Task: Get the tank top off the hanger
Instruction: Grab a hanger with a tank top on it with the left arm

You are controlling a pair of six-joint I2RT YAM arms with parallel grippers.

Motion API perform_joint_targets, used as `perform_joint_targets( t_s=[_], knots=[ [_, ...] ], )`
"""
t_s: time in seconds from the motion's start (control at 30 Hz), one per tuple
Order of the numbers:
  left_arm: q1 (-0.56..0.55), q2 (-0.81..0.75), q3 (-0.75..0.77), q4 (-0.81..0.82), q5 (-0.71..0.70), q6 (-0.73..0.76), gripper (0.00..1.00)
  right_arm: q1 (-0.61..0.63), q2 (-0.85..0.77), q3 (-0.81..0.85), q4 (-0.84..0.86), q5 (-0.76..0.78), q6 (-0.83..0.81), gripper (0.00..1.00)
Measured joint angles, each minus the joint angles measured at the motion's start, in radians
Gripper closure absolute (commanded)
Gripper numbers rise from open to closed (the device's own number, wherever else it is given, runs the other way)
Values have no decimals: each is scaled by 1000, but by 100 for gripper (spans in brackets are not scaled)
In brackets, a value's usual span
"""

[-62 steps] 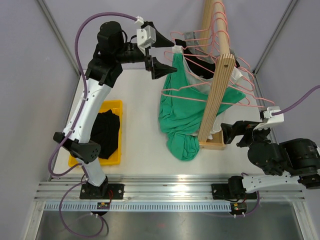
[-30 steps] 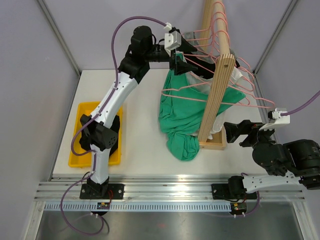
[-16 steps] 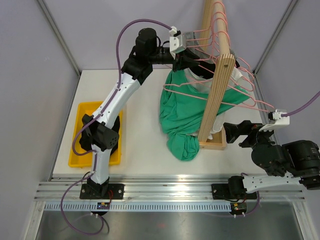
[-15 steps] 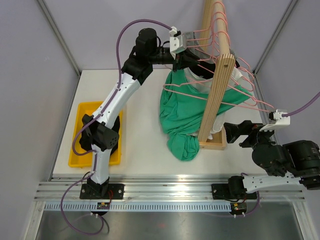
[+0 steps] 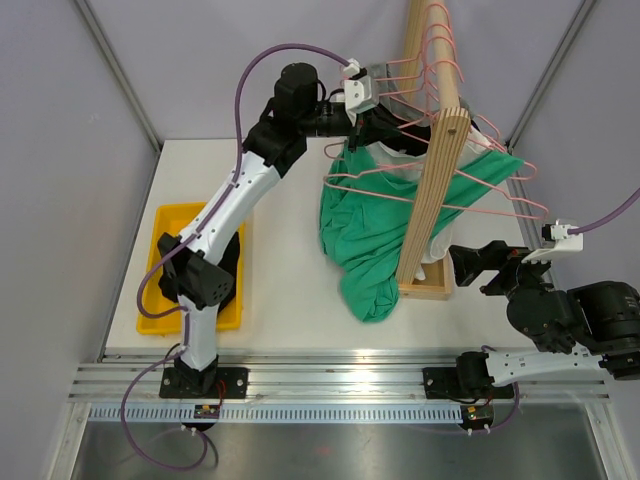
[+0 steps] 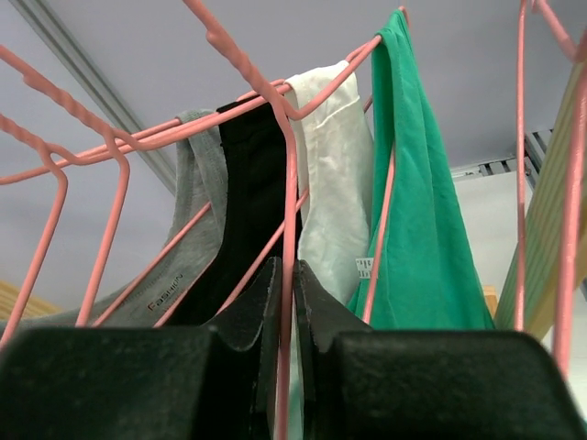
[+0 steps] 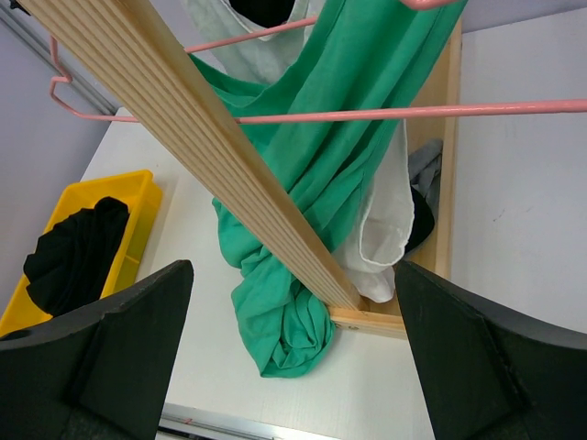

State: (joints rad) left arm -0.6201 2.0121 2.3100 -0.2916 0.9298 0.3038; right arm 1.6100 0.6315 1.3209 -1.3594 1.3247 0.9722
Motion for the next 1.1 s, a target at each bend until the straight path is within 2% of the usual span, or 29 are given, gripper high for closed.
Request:
perform_joint_targets(
  t_s=[0.1, 0.17, 0.33, 0.37, 0.73, 1.1],
  knots=[
    [-11, -70, -87, 8, -50, -19, 79, 0, -2, -2, 0, 0, -6, 1],
    [-18, -117, -141, 12, -77, -27, 80, 0, -5, -6, 0, -1, -14, 0],
    [-36, -173, -166, 10, -122, -42, 99, 0, -14, -16, 0, -2, -40, 1],
    [-38, -180, -172, 13, -127, -47, 100, 0, -14, -16, 0, -2, -45, 0],
    [-40, -190, -180, 60, -172, -94, 100, 0, -13, -20, 0, -6, -63, 1],
    [-40, -278, -282, 129, -208, -128, 100, 0, -13, -20, 0, -7, -64, 1]
  ],
)
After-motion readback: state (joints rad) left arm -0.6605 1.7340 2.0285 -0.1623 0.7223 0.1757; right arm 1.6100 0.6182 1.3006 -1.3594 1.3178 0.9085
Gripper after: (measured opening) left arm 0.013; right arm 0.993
